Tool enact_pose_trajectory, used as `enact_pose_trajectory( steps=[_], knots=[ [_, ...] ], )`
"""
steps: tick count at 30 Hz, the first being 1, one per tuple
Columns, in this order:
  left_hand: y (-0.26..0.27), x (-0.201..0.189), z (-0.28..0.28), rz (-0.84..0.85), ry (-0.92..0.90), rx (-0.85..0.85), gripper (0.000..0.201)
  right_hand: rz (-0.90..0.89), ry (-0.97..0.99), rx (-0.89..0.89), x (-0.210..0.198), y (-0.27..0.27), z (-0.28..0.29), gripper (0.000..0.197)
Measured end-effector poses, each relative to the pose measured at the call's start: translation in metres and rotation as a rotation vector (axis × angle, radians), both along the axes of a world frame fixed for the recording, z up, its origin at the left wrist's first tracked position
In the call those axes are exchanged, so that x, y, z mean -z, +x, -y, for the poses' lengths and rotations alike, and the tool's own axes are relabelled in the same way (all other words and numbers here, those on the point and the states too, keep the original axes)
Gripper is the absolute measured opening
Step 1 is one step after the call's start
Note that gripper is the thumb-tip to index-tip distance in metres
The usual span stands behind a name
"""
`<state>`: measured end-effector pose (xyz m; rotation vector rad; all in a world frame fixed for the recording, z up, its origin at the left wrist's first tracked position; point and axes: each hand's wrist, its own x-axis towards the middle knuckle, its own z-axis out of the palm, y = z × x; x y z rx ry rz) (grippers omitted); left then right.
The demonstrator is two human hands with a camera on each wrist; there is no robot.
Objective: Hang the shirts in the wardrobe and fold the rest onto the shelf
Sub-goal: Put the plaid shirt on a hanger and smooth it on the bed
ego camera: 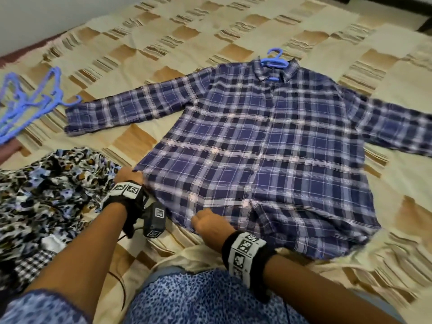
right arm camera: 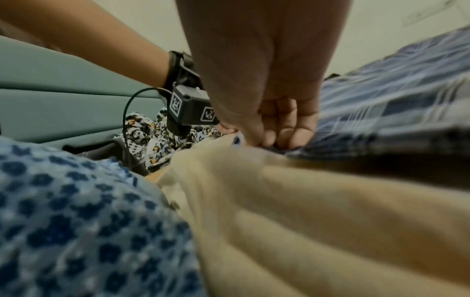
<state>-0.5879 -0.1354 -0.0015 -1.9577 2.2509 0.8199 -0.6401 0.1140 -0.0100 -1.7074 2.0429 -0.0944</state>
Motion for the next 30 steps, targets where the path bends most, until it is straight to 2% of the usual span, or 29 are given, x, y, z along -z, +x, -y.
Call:
enact_pose_trajectory(
  steps=[4,7,9,12,14,16,17,19,21,23,26,28,30],
  knots=[
    [-0.004,0.004,-0.002,0.064,-0.060,0.003,0.037,0.040,0.082,0.018,0.005,0.002,0.008,0.028],
    [-0.012,0.001,-0.021,0.086,-0.113,-0.002,0.052,0.144,0.044,0.038,-0.001,-0.014,-0.003,0.026],
    [-0.017,-0.008,-0.035,0.117,-0.180,0.038,0.061,0.131,0.018,0.100,-0.016,-0.039,-0.020,0.025],
    [-0.038,-0.025,-0.058,0.257,-0.321,0.227,0.073,0.031,0.056,0.132,-0.044,-0.086,-0.062,0.024],
    [-0.061,-0.032,-0.085,0.298,-0.386,0.467,0.056,-0.045,0.184,0.108,-0.053,-0.113,-0.092,0.037],
    [-0.088,-0.036,-0.122,0.266,-0.315,0.724,0.033,-0.081,0.321,0.079,-0.051,-0.124,-0.114,0.048],
    [-0.101,-0.037,-0.142,0.238,-0.223,0.806,0.025,-0.097,0.354,0.058,-0.047,-0.124,-0.119,0.042],
    [-0.120,-0.038,-0.176,0.188,-0.022,0.874,0.019,-0.099,0.349,0.059,-0.042,-0.116,-0.121,0.020],
    [-0.132,-0.037,-0.202,0.144,0.167,0.917,0.019,-0.055,0.288,0.121,-0.041,-0.108,-0.118,0.017],
    [-0.133,-0.034,-0.221,0.137,0.303,1.025,0.011,0.110,0.251,0.189,-0.050,-0.105,-0.116,0.016],
    [-0.123,-0.031,-0.242,0.246,0.331,1.206,0.011,0.349,0.274,0.207,-0.072,-0.123,-0.138,0.017],
    [-0.115,-0.030,-0.251,0.375,0.415,1.297,0.020,0.255,0.269,0.212,-0.079,-0.150,-0.166,0.018],
    [-0.112,-0.032,-0.261,0.574,0.337,1.397,0.038,0.077,0.290,0.236,-0.075,-0.180,-0.204,0.015]
  ],
)
